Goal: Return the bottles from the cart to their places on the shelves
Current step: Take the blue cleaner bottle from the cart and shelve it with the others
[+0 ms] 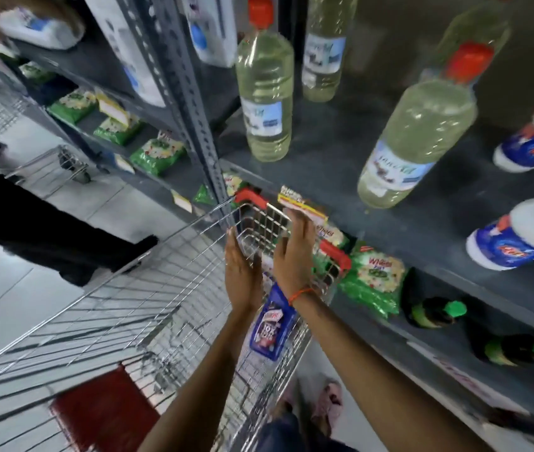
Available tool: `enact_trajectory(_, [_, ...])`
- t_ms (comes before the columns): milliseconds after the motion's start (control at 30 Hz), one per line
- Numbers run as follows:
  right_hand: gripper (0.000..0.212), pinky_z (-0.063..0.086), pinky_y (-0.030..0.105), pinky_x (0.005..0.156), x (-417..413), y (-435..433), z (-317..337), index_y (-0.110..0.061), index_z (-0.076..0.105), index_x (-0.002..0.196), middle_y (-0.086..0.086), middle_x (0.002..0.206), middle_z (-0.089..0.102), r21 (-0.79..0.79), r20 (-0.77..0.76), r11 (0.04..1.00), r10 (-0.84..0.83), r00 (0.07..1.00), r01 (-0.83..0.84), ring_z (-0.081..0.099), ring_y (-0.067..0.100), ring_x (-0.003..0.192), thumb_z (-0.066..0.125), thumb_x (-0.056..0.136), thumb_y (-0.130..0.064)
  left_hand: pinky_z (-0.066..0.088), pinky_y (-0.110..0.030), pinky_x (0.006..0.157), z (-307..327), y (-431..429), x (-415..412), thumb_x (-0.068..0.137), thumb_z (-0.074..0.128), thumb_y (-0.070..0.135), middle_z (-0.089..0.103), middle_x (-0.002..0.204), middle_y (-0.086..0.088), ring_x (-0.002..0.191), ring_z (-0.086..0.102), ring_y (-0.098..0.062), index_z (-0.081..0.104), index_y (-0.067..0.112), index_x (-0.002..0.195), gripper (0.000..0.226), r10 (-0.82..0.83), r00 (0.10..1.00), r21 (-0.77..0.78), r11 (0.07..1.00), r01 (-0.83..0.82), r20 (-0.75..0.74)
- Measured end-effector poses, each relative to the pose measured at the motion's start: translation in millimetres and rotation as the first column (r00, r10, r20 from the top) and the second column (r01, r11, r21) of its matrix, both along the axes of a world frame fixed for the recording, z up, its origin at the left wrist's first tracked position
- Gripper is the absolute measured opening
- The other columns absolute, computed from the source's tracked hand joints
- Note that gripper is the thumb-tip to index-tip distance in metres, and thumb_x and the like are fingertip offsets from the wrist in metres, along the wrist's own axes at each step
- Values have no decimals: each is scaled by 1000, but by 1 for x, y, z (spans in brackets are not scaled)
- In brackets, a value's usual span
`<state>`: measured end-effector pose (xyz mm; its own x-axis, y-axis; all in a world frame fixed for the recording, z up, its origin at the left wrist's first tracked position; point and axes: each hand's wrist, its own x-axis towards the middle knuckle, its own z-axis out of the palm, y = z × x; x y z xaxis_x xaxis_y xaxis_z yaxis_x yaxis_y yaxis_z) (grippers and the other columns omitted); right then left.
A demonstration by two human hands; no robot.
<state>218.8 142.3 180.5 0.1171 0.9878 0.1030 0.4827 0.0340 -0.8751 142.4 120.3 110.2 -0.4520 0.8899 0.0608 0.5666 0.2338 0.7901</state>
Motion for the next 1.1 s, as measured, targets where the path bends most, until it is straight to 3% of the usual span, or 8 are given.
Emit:
enact_trajectory(67, [49,28,47,112,-21,7,-31,0,37,136,24,139,38,-326,77,944,-21,997,45,34,37,130,45,88,-2,25,-32,111,-47,-20,-18,92,51,35,16,157,-14,144,21,-28,7,7,147,76,-65,998,-291,955,64,6])
enact_trajectory(200, [50,30,32,106,-41,23,-80,3,22,144,18,150,29,-843,-65,537,-29,997,-39,26,33,141,38,100,-16,22,-37,115,-127,-57,-31,73,72,44,11,157,-19,144,18,-31,1,-1,146,111,-166,973,-664,711,230,160])
enact_trajectory(300, [43,44,32,102,-36,21,-141,1,38,138,21,142,42,-935,-46,355,-69,997,-18,41,30,134,41,99,-17,24,-39,115,-166,-76,-26,63,80,46,19,154,-22,141,23,-34,3,-2,145,122,-98,968,-732,638,240,232])
enact_trajectory(400, [37,56,23,54,-26,10,-237,4,55,121,27,116,60,-943,-94,331,-173,980,-32,71,24,80,50,91,-16,34,-43,108,-194,-89,-26,61,82,38,35,141,-23,129,35,-36,17,-2,141,111,-122,968,-755,608,246,218])
enact_trajectory(533, [43,48,58,91,-1,-15,-362,3,58,112,24,107,65,-991,27,122,-241,970,58,64,41,94,53,81,-26,31,-47,112,-215,-108,-12,60,80,36,32,139,-20,127,33,-38,8,3,143,115,-183,958,-776,563,285,219])
enact_trajectory(700, [38,36,60,104,-29,-13,-270,6,45,129,30,128,53,-987,36,143,-282,959,79,53,42,115,38,94,-6,41,-42,100,-225,-99,-16,53,82,29,41,126,-14,117,38,-33,30,8,129,95,-131,966,-754,605,256,223])
enact_trajectory(1000, [43,45,44,91,-50,-19,-210,2,39,137,27,132,51,-967,-186,238,-426,885,-89,53,34,113,33,100,-20,45,-35,84,-174,-81,-45,54,81,27,45,111,-10,104,49,-29,42,5,114,75,-60,938,-625,731,275,343])
enact_trajectory(1100, [61,52,38,65,-51,-22,-179,-1,45,130,29,101,65,-922,-324,351,-466,823,-164,63,35,80,57,73,-16,55,-32,69,-139,-78,-58,56,71,24,62,87,1,86,61,-22,48,16,93,45,62,822,-522,799,299,566])
